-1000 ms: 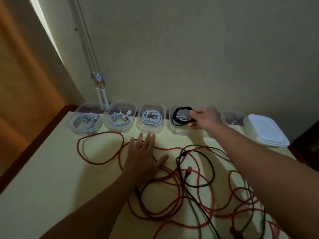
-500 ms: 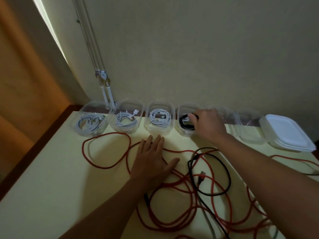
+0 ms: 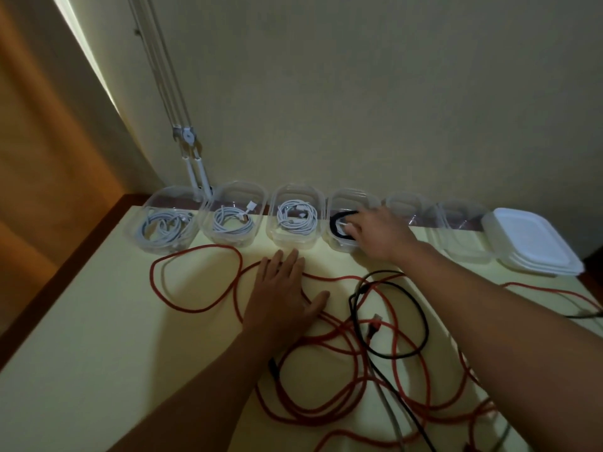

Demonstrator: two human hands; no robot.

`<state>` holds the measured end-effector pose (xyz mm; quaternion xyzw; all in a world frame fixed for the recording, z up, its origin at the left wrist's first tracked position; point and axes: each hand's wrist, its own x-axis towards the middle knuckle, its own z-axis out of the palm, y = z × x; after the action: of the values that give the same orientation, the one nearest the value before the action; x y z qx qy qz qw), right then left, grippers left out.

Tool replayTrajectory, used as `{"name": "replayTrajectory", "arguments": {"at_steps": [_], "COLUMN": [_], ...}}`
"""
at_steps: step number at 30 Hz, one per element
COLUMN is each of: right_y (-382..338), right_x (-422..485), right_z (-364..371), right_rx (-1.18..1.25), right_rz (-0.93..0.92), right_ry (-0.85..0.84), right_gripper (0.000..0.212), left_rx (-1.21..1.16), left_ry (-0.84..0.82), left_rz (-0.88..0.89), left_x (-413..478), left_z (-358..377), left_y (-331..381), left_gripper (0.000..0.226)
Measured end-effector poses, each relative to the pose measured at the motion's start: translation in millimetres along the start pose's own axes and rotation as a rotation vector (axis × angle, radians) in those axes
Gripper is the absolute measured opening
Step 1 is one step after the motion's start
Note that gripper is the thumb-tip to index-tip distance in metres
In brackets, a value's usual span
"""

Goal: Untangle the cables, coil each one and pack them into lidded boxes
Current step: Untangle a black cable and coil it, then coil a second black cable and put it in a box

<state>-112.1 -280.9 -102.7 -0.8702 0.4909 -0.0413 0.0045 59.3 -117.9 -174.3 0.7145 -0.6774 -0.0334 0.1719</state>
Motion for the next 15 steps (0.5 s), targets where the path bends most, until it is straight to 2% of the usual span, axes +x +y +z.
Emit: {"name": "replayTrajectory", "arguments": {"at_steps": [2,4,6,11,15], "right_y": [-6.4,-13.7,-14.5,-1.2,-8.4], "right_x": [-23.7,-55.4,-85.1,-119.9,-108.3], "right_z": [3.2,4.4,6.9,9.4,0.9], "right_rx": [0.158,0.323,0.341,0.235,0.163], "right_rz": [-0.015,0.027,0.068,0.122,0.122], "right_ry": [0.21,0.317,0.304,0.097,0.174], "right_gripper": [0.035,0.037,0.034,0.051,0.052], "left_rx": [-0.002,0.007,0.022,0.035,0.037], "left_ry": [0.023,0.036,0.049,0.082,0.077], "left_rz": [-0.004,-0.009,-0.007,-0.012,-0.022], "left_x": [-1.0,0.3,3.9,7.8,6.1], "left_z": [-2.6,-4.2,-3.9,-1.9,-2.1], "left_y": [1.7,2.9,2.9,3.8,5.1], "left_gripper": [0.088,0.084,0.08,0.069,0.068]}}
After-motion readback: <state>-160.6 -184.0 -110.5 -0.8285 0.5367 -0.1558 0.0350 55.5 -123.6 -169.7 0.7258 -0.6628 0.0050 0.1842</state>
